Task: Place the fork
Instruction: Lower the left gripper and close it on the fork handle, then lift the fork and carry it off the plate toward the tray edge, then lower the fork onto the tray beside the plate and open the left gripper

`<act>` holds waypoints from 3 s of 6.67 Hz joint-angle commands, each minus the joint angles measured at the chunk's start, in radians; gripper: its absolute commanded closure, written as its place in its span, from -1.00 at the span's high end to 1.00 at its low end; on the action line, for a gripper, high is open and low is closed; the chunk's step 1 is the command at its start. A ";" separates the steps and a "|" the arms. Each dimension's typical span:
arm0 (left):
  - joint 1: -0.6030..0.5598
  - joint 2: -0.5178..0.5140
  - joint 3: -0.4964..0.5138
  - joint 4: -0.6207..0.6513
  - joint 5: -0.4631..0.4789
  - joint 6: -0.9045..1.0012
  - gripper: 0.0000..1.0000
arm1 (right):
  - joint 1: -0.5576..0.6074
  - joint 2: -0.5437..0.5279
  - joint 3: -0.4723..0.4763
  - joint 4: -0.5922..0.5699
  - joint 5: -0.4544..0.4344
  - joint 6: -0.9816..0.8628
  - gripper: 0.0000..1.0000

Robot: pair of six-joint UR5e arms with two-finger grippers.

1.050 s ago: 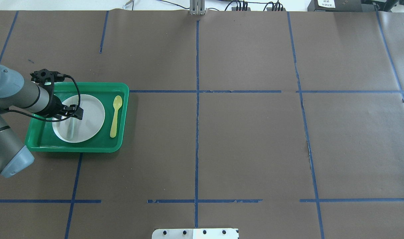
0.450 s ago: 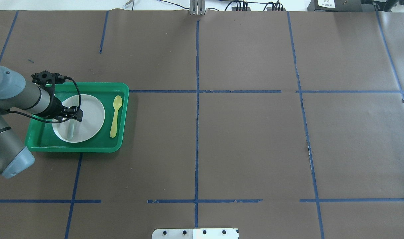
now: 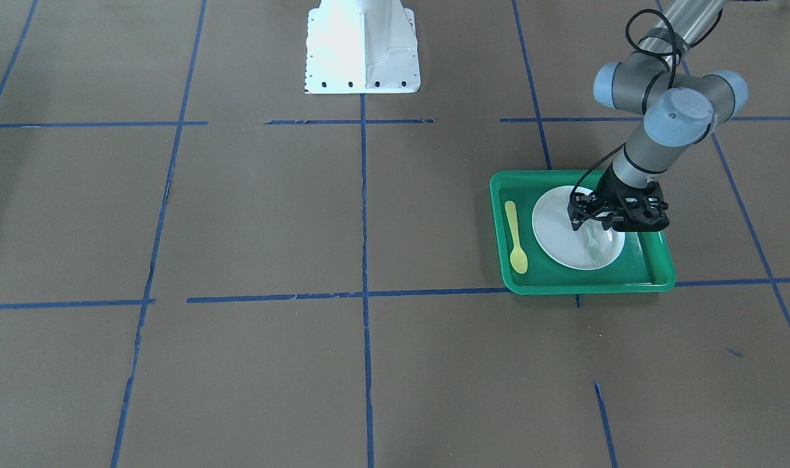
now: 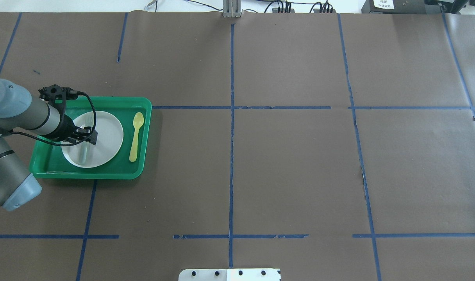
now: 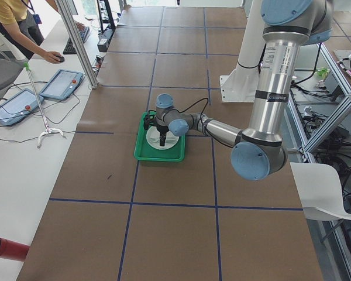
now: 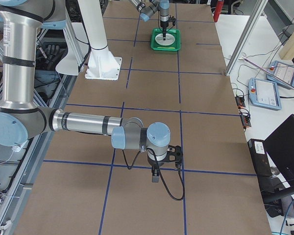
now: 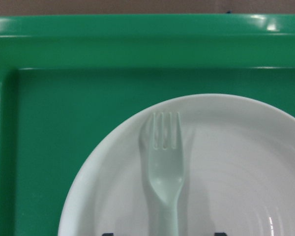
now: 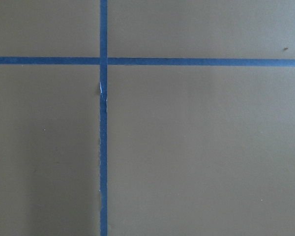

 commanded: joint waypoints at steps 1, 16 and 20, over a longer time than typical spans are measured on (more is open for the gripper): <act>0.001 0.002 -0.002 0.002 -0.001 -0.001 -0.26 | 0.000 0.000 0.000 0.000 -0.001 0.000 1.00; -0.182 0.055 0.064 0.013 -0.168 0.160 -1.00 | 0.000 0.000 0.000 0.000 0.000 0.000 1.00; -0.182 0.052 0.061 0.013 -0.171 0.157 -1.00 | 0.000 0.000 0.000 0.000 -0.001 -0.001 1.00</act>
